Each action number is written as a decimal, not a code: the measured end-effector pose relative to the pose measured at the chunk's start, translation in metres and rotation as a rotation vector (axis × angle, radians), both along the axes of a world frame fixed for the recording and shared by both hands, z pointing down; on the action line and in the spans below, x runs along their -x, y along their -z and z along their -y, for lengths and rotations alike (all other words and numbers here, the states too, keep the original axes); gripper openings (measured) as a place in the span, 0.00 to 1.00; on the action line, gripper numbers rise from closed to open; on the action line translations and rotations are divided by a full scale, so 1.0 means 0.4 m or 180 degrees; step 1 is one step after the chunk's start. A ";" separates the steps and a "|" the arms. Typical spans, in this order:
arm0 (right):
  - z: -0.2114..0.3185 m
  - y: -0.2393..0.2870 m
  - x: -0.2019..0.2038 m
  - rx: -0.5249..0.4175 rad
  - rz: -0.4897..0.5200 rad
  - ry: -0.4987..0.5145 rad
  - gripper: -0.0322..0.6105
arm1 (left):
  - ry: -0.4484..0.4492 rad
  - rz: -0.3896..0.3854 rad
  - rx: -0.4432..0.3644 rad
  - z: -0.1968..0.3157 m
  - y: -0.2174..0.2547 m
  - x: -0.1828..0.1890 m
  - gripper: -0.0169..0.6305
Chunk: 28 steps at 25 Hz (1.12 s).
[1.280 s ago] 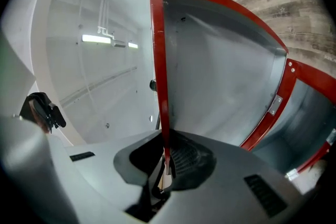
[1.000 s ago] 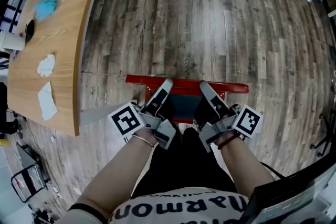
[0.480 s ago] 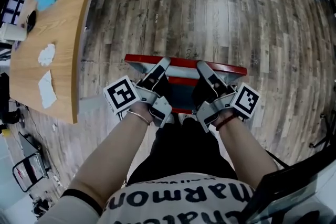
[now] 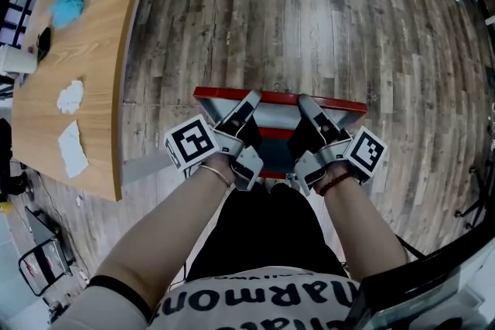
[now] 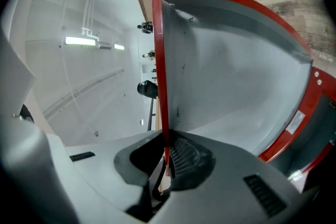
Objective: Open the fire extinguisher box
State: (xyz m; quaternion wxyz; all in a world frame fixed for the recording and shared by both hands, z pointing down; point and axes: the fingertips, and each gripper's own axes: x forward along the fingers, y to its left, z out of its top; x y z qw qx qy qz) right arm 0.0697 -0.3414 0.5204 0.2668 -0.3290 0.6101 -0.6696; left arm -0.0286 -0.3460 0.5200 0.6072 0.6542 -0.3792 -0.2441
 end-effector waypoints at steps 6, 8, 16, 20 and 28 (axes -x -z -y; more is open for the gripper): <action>0.058 -0.024 -0.004 0.0026 -0.0038 -0.0158 0.10 | -0.0020 0.0123 0.0240 0.053 -0.039 0.010 0.10; 0.068 -0.033 -0.004 0.0042 -0.0048 -0.0170 0.10 | -0.0006 0.0121 0.0295 0.062 -0.049 0.011 0.10; 0.086 -0.043 -0.007 0.0016 -0.0097 -0.0176 0.10 | 0.0020 -0.0058 0.0150 0.087 -0.049 0.006 0.10; 0.093 -0.043 -0.008 -0.0028 -0.0100 -0.0199 0.10 | -0.0034 -0.0004 0.0089 0.093 -0.048 0.005 0.10; 0.101 -0.054 -0.014 -0.0034 -0.0115 -0.0277 0.10 | -0.0016 -0.0031 0.0125 0.096 -0.065 0.004 0.10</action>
